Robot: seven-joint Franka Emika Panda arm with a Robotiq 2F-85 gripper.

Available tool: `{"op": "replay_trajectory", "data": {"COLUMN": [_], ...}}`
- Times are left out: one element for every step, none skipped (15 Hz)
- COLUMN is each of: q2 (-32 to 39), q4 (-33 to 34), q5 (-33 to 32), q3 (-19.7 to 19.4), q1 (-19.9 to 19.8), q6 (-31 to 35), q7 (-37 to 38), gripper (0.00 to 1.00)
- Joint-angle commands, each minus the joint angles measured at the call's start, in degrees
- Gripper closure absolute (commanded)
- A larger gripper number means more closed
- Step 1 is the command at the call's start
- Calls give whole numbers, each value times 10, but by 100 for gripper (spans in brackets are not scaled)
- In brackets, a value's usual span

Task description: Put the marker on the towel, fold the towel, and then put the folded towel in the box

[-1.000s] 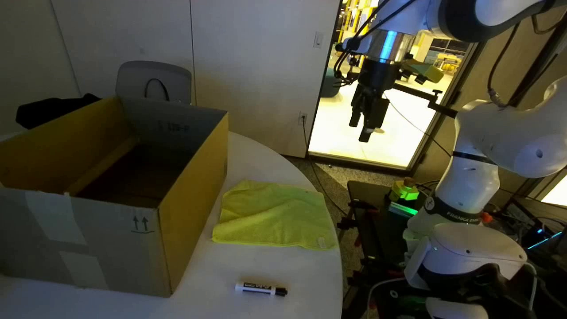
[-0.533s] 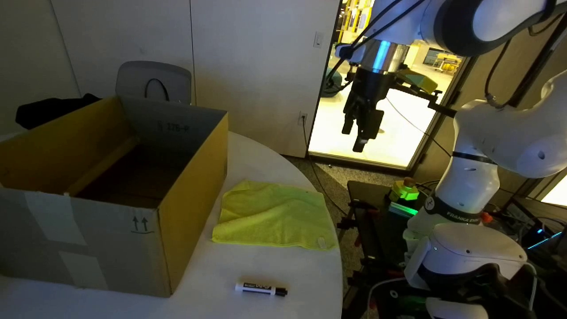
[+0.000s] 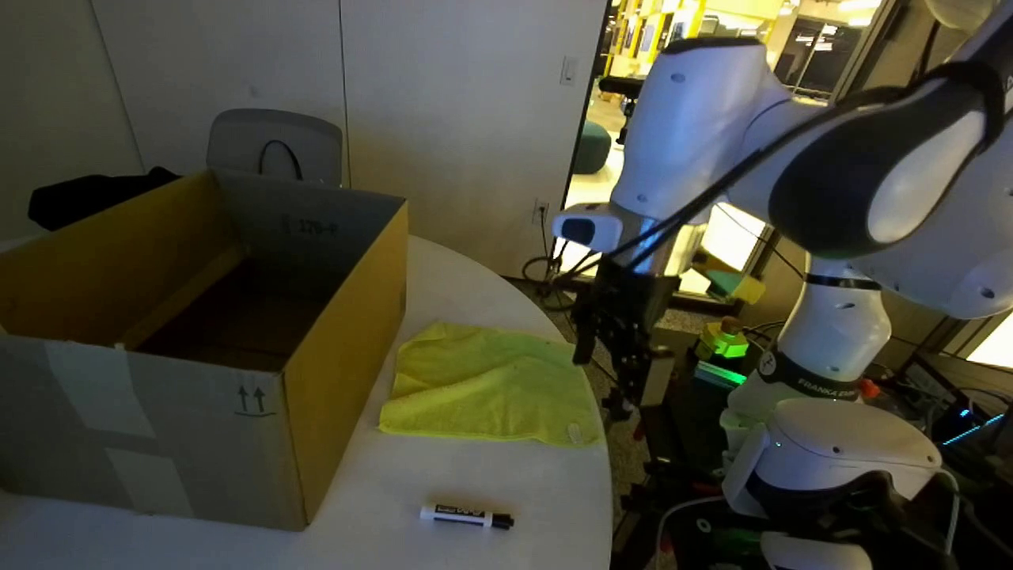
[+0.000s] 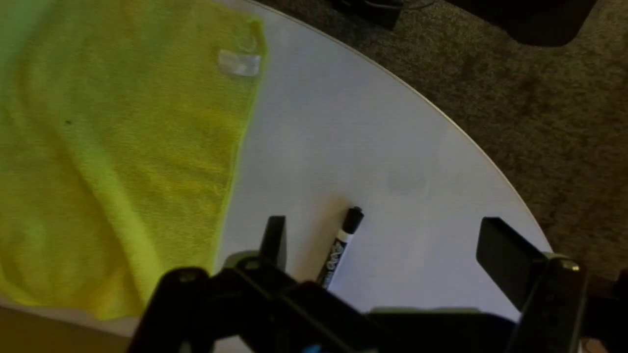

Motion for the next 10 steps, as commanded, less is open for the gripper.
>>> {"op": "replay_trajectory", "data": {"q2": [145, 182, 216, 252, 284, 309, 334, 355, 377, 397], "q4": [79, 99, 121, 145, 166, 188, 204, 222, 233, 244], "q5": [42, 52, 57, 53, 47, 47, 38, 44, 39, 35], "q3": [30, 38, 45, 51, 56, 57, 57, 59, 58, 54], "q1": [32, 35, 34, 29, 25, 21, 20, 15, 15, 15], "q6": [55, 70, 81, 96, 110, 118, 134, 144, 159, 169], "q7": [8, 8, 3, 9, 15, 14, 26, 23, 32, 42], "gripper": [0, 0, 0, 0, 0, 0, 0, 0, 0, 0]}}
